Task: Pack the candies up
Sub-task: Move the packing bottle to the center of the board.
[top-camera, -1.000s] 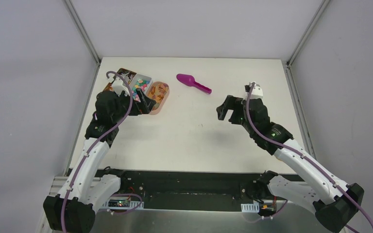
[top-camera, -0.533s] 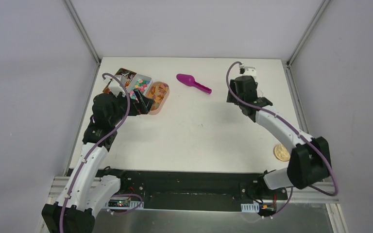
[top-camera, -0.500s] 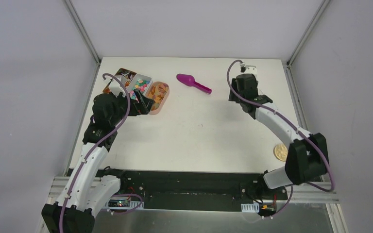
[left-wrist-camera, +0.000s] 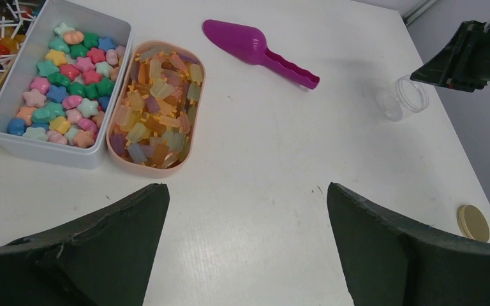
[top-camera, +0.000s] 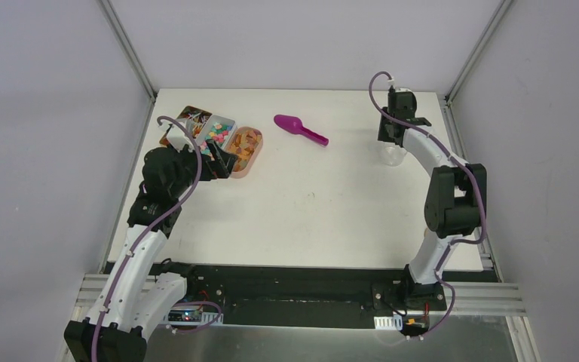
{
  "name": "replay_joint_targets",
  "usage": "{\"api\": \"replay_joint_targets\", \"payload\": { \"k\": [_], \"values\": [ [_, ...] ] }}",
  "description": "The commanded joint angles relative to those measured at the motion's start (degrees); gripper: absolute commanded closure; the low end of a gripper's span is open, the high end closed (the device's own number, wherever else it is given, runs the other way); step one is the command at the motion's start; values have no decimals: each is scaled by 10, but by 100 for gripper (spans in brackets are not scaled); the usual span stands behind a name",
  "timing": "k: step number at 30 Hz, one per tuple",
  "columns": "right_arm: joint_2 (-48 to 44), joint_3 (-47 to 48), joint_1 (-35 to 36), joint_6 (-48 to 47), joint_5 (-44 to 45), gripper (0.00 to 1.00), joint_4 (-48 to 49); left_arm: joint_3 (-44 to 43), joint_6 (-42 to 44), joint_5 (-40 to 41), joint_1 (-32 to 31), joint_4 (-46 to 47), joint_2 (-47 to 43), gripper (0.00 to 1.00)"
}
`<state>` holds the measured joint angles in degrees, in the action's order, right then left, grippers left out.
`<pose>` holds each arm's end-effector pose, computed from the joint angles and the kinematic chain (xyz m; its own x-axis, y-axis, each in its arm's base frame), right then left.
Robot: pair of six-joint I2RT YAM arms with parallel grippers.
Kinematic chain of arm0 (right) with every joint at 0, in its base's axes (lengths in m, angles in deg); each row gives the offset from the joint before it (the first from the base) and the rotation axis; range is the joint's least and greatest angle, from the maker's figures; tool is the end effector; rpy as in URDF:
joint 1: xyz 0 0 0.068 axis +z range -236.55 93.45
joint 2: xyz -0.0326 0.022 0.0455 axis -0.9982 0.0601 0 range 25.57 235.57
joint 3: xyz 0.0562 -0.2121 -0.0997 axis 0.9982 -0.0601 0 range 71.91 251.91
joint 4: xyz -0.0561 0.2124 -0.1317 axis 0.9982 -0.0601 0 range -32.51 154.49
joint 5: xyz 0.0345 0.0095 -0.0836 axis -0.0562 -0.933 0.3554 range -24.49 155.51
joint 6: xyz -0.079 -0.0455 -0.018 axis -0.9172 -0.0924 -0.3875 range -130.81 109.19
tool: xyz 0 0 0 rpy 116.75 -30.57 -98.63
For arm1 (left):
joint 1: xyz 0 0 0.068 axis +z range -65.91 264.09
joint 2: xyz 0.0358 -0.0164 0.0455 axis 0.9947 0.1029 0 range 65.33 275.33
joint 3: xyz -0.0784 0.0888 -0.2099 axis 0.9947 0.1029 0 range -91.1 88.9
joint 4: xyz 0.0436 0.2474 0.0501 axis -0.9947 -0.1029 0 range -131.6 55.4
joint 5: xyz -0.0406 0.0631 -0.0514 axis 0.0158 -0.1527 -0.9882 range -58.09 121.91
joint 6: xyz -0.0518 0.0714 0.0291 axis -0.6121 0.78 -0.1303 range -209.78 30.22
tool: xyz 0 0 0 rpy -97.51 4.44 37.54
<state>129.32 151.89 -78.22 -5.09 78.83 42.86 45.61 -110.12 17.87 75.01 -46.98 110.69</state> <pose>0.4256 0.0428 0.1857 -0.6989 -0.0044 -0.7152 0.0892 0.9916 -0.0932 0.2430 -0.0594 0.2904 -0.3649 -0.2831 -0.8870 0.2755 0.8772 -0.3933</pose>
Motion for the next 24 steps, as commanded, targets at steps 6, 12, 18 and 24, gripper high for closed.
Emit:
{"api": "replay_joint_targets", "payload": {
  "k": [6, 12, 18, 24],
  "values": [
    [45, 56, -25, -24, -56, 70, -43, -1, 9, 14, -8, 16, -12, 2],
    [40, 27, -25, -26, -64, 74, -37, -2, 10, 16, -8, 16, -11, 2],
    [34, 13, -25, -34, -73, 80, -41, -1, 10, 18, -9, 16, -12, 2],
    [33, 4, -25, -38, -74, 84, -48, -1, 10, 19, -11, 14, -13, 3]
  ]
}}
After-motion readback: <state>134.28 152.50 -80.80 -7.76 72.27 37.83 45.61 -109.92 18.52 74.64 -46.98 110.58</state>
